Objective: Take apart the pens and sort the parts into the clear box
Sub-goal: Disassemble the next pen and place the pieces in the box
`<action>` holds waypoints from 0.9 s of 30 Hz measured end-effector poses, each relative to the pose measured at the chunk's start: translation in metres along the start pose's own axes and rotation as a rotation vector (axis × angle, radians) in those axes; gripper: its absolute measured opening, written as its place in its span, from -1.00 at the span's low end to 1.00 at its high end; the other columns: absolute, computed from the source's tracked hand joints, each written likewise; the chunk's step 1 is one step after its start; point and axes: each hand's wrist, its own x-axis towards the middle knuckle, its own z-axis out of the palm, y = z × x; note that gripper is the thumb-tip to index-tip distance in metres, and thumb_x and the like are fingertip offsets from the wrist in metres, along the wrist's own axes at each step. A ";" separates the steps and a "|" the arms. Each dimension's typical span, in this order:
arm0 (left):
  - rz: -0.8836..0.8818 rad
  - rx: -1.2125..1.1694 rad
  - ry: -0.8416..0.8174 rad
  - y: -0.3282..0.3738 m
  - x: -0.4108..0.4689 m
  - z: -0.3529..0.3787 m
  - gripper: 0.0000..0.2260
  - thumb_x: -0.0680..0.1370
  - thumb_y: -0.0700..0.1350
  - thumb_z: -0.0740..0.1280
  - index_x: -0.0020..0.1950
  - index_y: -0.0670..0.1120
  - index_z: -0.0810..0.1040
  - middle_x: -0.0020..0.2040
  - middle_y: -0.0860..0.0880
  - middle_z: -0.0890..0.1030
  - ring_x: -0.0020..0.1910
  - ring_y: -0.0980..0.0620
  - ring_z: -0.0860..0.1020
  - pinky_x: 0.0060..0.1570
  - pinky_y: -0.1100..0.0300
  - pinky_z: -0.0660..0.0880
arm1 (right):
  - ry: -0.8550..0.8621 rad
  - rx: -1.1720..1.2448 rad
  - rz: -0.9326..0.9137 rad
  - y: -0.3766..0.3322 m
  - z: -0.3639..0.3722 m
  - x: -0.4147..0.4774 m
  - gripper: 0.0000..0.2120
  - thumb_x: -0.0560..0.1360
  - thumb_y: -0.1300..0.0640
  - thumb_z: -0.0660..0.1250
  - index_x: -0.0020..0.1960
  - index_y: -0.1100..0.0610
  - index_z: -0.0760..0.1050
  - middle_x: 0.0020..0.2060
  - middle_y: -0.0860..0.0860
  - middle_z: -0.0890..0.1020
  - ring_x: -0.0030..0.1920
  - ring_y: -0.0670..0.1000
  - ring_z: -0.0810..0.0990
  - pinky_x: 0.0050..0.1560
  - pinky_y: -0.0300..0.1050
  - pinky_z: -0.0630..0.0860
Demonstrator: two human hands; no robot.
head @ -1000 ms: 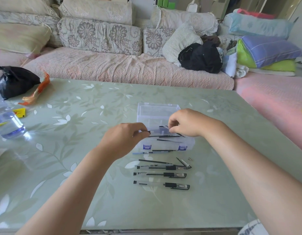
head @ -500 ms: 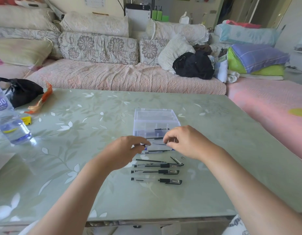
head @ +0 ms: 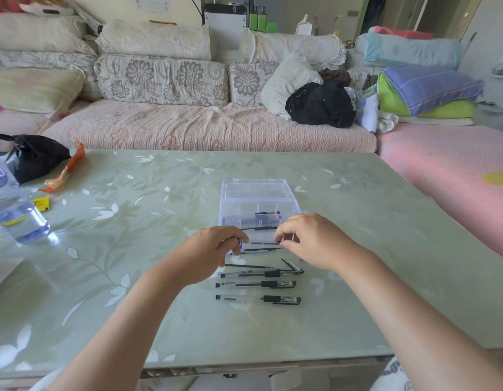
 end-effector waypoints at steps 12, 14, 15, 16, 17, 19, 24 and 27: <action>0.033 0.094 -0.002 -0.006 0.002 0.003 -0.76 0.59 -0.03 0.28 0.07 0.35 0.57 -0.09 0.28 0.58 -0.23 0.05 0.56 -0.09 0.11 0.55 | 0.044 -0.044 -0.055 0.002 0.009 -0.001 -0.87 0.51 0.12 0.34 -0.06 -0.09 0.61 -0.19 -0.16 0.50 -0.14 -0.11 0.43 -0.13 -0.15 0.43; 0.034 0.096 0.010 -0.006 0.003 0.004 -0.76 0.60 -0.05 0.28 0.06 0.33 0.58 -0.07 0.26 0.59 -0.22 0.09 0.56 -0.07 0.11 0.55 | 0.045 -0.021 -0.050 0.003 0.010 -0.001 -0.88 0.51 0.11 0.35 -0.06 -0.09 0.62 -0.18 -0.16 0.52 -0.16 -0.12 0.43 -0.13 -0.18 0.41; 0.033 0.088 0.023 -0.006 0.004 0.003 -0.75 0.60 -0.07 0.28 0.04 0.32 0.59 -0.06 0.26 0.59 -0.21 0.12 0.56 -0.05 0.12 0.55 | 0.042 0.005 -0.041 0.004 0.010 -0.001 -0.88 0.51 0.11 0.36 -0.06 -0.09 0.62 -0.17 -0.16 0.53 -0.18 -0.13 0.44 -0.13 -0.19 0.41; 0.033 0.081 0.034 -0.005 0.004 0.003 -0.75 0.59 -0.08 0.28 0.02 0.31 0.60 -0.05 0.26 0.59 -0.21 0.14 0.56 -0.04 0.11 0.55 | 0.041 0.031 -0.034 0.004 0.010 -0.001 -0.89 0.51 0.10 0.36 -0.07 -0.10 0.63 -0.18 -0.16 0.53 -0.19 -0.14 0.45 -0.13 -0.19 0.42; 0.034 0.076 0.041 -0.005 0.005 0.003 -0.75 0.58 -0.08 0.29 0.01 0.32 0.60 -0.04 0.27 0.59 -0.20 0.15 0.56 -0.04 0.11 0.55 | 0.040 0.050 -0.027 0.005 0.010 -0.001 -0.89 0.51 0.10 0.37 -0.07 -0.10 0.63 -0.18 -0.17 0.53 -0.20 -0.16 0.46 -0.13 -0.19 0.43; 0.037 0.072 0.038 -0.006 0.005 0.003 -0.75 0.57 -0.07 0.31 0.00 0.33 0.60 -0.03 0.28 0.59 -0.17 0.15 0.57 -0.03 0.09 0.56 | 0.038 0.054 -0.021 0.007 0.011 -0.001 -0.89 0.50 0.10 0.37 -0.09 -0.11 0.63 -0.20 -0.18 0.52 -0.22 -0.19 0.46 -0.15 -0.21 0.40; 0.029 0.030 0.026 -0.004 0.005 0.004 -0.76 0.59 -0.07 0.29 0.04 0.31 0.61 -0.06 0.28 0.61 -0.27 0.17 0.58 -0.10 0.22 0.53 | 0.038 0.070 -0.005 0.008 0.009 -0.001 -0.89 0.51 0.10 0.37 -0.07 -0.09 0.64 -0.20 -0.17 0.54 -0.20 -0.17 0.47 -0.13 -0.21 0.42; 0.036 0.015 0.021 -0.003 0.005 0.005 -0.76 0.59 -0.06 0.31 0.07 0.30 0.61 -0.07 0.27 0.61 -0.28 0.18 0.59 -0.11 0.25 0.51 | 0.035 0.074 -0.001 0.008 0.008 -0.001 -0.88 0.51 0.09 0.36 -0.06 -0.10 0.64 -0.23 -0.21 0.51 -0.20 -0.20 0.46 -0.13 -0.22 0.41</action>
